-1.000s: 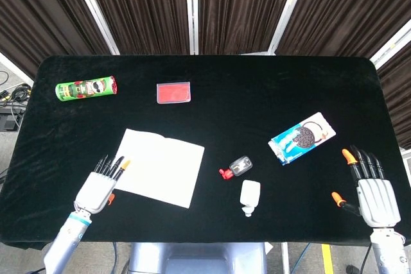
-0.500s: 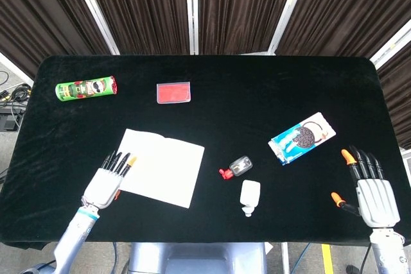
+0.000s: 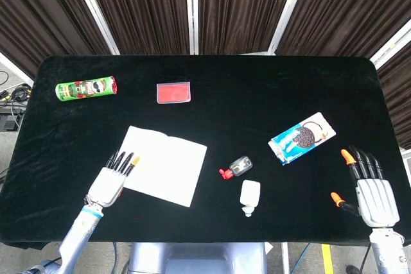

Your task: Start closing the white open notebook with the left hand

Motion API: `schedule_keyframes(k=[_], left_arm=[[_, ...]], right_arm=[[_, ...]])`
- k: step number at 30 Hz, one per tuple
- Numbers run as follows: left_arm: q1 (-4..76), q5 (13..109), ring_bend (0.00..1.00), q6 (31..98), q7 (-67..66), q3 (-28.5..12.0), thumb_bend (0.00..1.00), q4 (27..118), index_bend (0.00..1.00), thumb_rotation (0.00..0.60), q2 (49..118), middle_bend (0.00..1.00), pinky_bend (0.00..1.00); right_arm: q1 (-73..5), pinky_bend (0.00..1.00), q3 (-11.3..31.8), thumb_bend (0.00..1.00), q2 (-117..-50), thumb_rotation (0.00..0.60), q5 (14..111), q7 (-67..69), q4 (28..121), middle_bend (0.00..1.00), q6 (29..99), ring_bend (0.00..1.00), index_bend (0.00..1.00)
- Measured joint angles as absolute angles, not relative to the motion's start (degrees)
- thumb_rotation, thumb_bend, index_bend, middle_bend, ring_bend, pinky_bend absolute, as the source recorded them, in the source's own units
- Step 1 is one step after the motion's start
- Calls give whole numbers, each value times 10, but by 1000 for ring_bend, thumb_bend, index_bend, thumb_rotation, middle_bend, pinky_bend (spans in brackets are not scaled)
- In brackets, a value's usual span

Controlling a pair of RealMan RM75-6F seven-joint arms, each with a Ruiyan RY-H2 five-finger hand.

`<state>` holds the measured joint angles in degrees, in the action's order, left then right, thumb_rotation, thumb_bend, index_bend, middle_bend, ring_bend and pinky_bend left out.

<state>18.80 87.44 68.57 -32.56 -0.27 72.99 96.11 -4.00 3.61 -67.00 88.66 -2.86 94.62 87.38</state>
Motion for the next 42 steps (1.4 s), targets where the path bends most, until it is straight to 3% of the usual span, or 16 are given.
schedule_keyframes(k=[20,34,42], left_arm=[[210,987,0,798,-279,0,514,698,0,600,978,0,0],[239,1021,0,804,-294,-2,389,724,0,600,1012,0,0],[214,994,0,813,-315,-1,227,757,0,600,978,0,0]], right_arm=[[-40,0,36,85,-670,600,888,-28,948,0,876,0,0],[-38,0,39,85,-662,600,887,-19,955,0,879,0,0],[-39,0,39,85,-658,600,887,-17,956,0,877,0,0]])
